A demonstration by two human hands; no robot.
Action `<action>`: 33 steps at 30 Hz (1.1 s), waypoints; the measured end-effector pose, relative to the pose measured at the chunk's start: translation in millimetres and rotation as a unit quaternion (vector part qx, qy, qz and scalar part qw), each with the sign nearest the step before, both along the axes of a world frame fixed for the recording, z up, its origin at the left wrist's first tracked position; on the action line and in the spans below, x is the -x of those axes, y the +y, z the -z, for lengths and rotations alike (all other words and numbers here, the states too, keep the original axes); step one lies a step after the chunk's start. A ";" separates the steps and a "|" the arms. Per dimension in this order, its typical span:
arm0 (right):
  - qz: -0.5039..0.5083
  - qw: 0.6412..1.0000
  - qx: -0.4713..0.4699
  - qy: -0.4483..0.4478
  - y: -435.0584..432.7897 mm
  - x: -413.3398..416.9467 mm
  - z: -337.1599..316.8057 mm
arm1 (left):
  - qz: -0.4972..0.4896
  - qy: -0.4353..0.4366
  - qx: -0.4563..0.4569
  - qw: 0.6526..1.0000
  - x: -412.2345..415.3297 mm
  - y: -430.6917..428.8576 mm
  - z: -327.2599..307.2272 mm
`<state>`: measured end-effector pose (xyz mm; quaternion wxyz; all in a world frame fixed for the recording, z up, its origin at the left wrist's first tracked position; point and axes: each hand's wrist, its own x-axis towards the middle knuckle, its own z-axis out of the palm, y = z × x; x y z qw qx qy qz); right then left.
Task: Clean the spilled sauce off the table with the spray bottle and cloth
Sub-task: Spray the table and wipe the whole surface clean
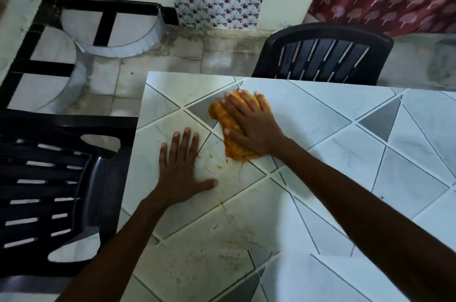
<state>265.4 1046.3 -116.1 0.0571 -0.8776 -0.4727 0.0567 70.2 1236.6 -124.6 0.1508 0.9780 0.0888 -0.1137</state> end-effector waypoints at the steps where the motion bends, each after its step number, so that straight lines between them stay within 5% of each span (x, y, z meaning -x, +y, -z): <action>1: -0.028 1.000 0.009 -0.009 -17.4 3.5 1.7 | 0.004 -0.007 0.008 1.000 1.3 0.6 -0.3; 3: -0.004 1.000 0.009 -0.001 -48.9 1.6 1.2 | 0.016 -0.022 0.024 0.999 3.0 3.6 -1.2; 6: 0.234 0.972 0.000 0.023 -48.0 -22.7 1.2 | -0.006 -0.065 0.030 0.997 2.9 17.4 -6.0; 10: 0.575 0.814 -0.043 0.071 51.2 -46.5 -10.8 | -0.051 -0.067 -0.001 0.996 -1.7 52.2 -3.2; 12: 0.550 0.833 -0.036 0.056 94.7 -42.8 -10.9 | -0.045 -0.046 -0.001 0.998 -2.7 62.1 1.1; 16: 0.199 0.980 -0.019 0.000 104.2 0.4 0.4 | -0.018 -0.050 0.018 0.998 2.3 66.1 6.9; 20: -0.002 1.000 0.020 0.003 28.5 26.4 2.9 | -0.021 -0.070 0.010 0.997 5.7 64.9 6.0; 22: 0.053 0.998 0.023 0.010 -1.7 13.4 -0.5 | -0.018 -0.072 -0.010 0.997 5.2 62.3 5.3; 24: 0.218 0.976 0.015 0.006 3.5 -6.1 0.2 | -0.019 -0.080 -0.017 0.996 4.3 62.0 5.8; 27: 0.522 0.852 -0.021 0.029 70.5 -25.8 -5.3 | -0.015 -0.082 -0.016 0.996 4.4 62.1 6.9; 29: 0.577 0.814 -0.025 0.065 119.6 -26.6 -8.5 | -0.014 -0.078 -0.016 0.997 5.2 63.4 6.0; 33: 0.299 0.954 -0.021 -0.002 134.5 20.8 -1.8 | -0.014 -0.080 0.003 0.997 5.6 65.6 3.8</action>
